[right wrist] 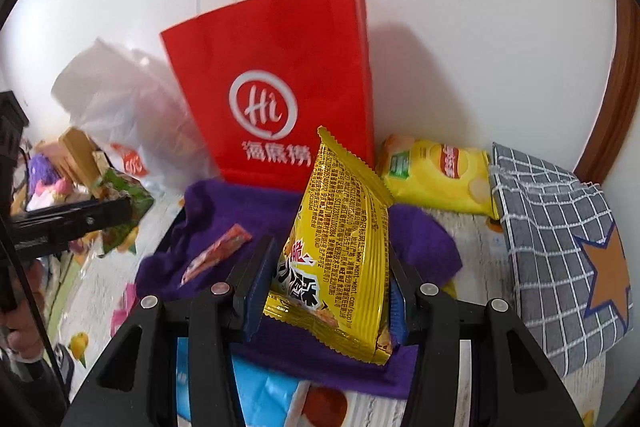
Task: Organize snacks
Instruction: 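Carry the green bag and yellow bag over the purple towel with both tools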
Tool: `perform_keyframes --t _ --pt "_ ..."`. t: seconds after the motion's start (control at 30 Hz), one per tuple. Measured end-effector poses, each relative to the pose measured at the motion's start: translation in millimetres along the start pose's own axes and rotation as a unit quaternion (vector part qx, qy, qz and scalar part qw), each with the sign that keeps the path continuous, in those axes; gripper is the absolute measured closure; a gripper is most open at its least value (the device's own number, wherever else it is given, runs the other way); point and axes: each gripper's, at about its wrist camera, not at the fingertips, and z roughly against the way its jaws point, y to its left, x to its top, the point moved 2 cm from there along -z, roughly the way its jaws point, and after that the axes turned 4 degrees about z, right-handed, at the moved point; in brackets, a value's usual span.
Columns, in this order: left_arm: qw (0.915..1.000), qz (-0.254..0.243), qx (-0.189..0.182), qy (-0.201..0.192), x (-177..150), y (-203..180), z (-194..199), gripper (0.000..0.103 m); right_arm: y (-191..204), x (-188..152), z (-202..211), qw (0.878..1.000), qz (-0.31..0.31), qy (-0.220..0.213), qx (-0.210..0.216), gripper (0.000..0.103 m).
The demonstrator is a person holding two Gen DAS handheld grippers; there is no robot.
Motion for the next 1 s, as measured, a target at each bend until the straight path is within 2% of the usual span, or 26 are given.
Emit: perform_keyframes --t 0.13,0.2,0.27,0.33,0.4,0.57,0.67,1.0 --pt "0.9999 -0.009 -0.003 -0.005 14.7 -1.9 -16.0 0.06 -8.8 -11.1 -12.9 1.0 0.016 0.006 0.011 0.054" --pt "0.9999 -0.004 0.001 -0.011 19.0 4.5 -25.5 0.06 -16.5 -15.6 -25.6 0.999 0.022 0.034 -0.006 0.054" --pt "0.9998 0.001 0.013 -0.012 20.9 10.9 -36.1 0.06 -25.3 -18.1 -33.3 0.999 0.023 0.043 -0.015 0.054" --pt "0.9995 0.001 0.029 0.012 20.0 17.4 -52.1 0.06 -30.5 -19.7 -38.2 0.998 0.023 0.05 -0.005 0.054" --pt "0.9992 0.02 0.027 0.023 18.6 27.8 -59.9 0.06 -32.7 -26.0 -43.3 0.997 0.03 0.069 0.015 0.054" --pt "0.9982 0.025 0.05 0.021 21.4 40.6 -64.1 0.06 -29.7 -36.7 -57.7 0.992 0.045 0.105 0.048 0.054" --pt "0.998 0.029 0.046 0.033 20.0 42.9 -69.8 0.06 -24.4 -45.2 -69.6 0.988 0.055 0.134 0.057 0.054" --pt "0.9955 0.037 0.064 0.06 15.3 49.0 -82.8 0.06 -7.4 -58.8 -89.3 0.98 0.095 0.173 0.037 0.059"
